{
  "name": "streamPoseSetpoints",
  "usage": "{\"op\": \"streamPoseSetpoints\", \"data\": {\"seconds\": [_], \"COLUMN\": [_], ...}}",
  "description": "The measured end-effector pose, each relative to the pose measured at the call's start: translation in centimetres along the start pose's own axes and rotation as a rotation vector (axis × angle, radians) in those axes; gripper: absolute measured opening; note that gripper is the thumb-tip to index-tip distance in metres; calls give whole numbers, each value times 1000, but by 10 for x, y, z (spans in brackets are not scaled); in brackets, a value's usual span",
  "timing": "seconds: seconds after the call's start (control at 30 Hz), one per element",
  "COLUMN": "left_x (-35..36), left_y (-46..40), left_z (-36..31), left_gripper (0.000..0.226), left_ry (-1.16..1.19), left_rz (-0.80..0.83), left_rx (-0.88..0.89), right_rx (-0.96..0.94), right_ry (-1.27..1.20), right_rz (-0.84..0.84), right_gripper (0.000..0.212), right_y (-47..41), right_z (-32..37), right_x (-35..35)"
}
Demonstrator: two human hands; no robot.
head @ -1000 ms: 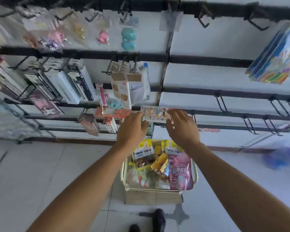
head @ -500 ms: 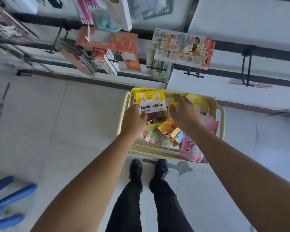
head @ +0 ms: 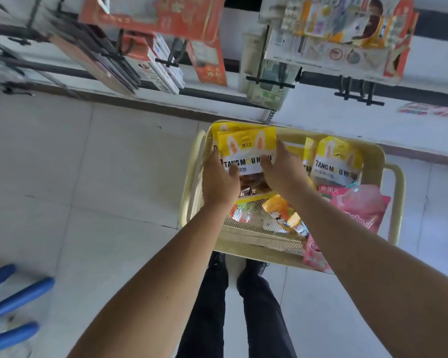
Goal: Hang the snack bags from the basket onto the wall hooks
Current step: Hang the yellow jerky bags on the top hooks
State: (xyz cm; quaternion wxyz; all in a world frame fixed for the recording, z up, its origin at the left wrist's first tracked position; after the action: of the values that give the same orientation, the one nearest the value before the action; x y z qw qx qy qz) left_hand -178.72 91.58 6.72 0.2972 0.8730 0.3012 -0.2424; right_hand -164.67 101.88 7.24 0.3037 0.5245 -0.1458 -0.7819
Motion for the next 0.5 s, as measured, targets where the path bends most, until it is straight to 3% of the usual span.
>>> {"op": "streamPoseSetpoints", "data": {"seconds": [0.17,0.3,0.5], "left_x": [1,-8,-35], "left_y": [-9,0,19], "left_z": [10,0,-23], "left_gripper": [20,24,20], "left_ry": [90,139,194], "left_rz": [-63,-113,-17], "left_rx": [-155,-47,51], "right_rx": [57,17,-66], "right_ry": [-185,-262,-345], "right_rz": [-81,-124,-108], "right_gripper": [52,28,31], "right_y": [-5,5,39], "right_z": [-7,-4,11], "right_x": [0,-5,-33]}}
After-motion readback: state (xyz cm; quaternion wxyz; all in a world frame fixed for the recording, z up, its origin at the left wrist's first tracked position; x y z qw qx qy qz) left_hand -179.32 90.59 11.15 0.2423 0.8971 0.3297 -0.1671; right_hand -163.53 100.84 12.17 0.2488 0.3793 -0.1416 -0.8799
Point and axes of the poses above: each hand's wrist, its own y-axis away from the middle knuckle, its own x-axis out of the palm, z = x × y, the point moved 8 cm from there along -y, towards the middle knuckle, and after that the axes turned 3 degrees about y, right-handed, at the moved point
